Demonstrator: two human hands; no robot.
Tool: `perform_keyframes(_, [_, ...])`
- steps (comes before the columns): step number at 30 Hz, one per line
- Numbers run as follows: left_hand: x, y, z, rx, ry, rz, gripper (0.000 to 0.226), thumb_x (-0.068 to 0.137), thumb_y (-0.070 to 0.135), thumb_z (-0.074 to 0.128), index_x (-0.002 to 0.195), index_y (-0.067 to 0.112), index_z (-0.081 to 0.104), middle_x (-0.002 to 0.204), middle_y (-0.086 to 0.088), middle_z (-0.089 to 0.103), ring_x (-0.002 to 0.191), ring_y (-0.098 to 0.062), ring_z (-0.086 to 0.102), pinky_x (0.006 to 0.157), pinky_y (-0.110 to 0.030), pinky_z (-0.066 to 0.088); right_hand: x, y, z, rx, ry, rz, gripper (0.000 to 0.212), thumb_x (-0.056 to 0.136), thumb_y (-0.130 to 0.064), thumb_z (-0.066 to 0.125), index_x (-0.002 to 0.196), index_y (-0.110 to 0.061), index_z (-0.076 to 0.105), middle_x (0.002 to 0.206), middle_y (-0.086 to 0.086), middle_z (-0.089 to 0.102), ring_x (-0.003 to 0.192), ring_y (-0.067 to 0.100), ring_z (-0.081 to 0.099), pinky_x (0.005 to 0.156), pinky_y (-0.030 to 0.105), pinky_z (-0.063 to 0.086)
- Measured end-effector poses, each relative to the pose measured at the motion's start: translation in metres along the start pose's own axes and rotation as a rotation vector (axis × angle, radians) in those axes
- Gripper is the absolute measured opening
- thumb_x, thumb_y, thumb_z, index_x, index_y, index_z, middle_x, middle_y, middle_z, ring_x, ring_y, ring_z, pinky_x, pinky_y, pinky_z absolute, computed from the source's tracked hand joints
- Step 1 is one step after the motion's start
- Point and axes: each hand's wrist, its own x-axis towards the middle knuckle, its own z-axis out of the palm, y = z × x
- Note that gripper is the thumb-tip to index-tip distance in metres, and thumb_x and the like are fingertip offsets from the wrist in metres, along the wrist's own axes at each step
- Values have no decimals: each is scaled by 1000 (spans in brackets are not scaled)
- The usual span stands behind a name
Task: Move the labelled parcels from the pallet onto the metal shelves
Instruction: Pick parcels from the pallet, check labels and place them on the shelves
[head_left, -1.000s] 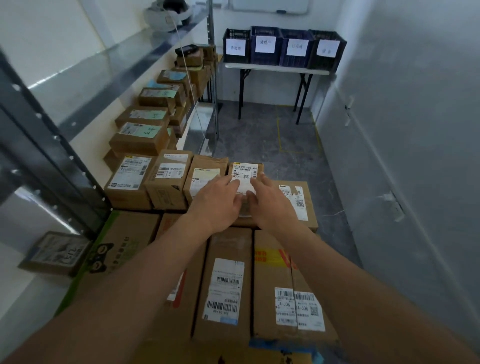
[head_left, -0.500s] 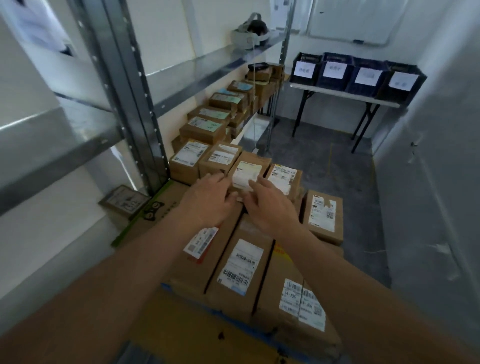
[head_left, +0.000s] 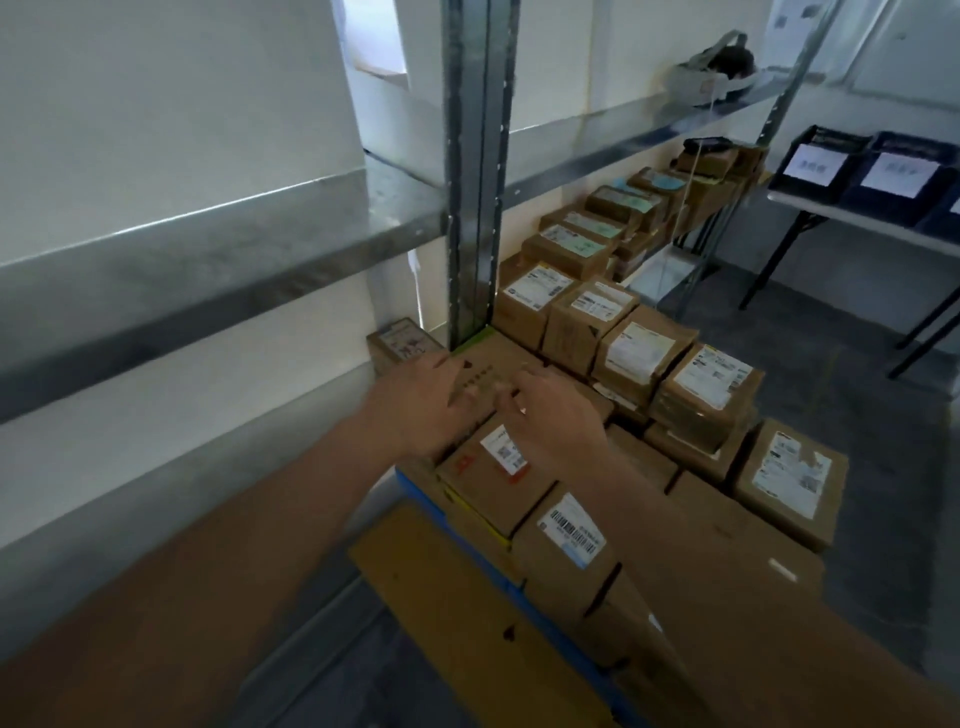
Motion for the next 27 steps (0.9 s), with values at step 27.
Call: perform_keyframes(27, [73, -205, 32, -138, -61, -23, 29, 101, 28, 55, 125, 12, 59, 127, -9, 57, 105, -25, 60, 83, -37, 50, 149, -106, 136, 75, -77, 24, 32, 104, -21, 43, 128, -14, 61, 129, 4, 58, 108, 21, 60, 91, 36, 52])
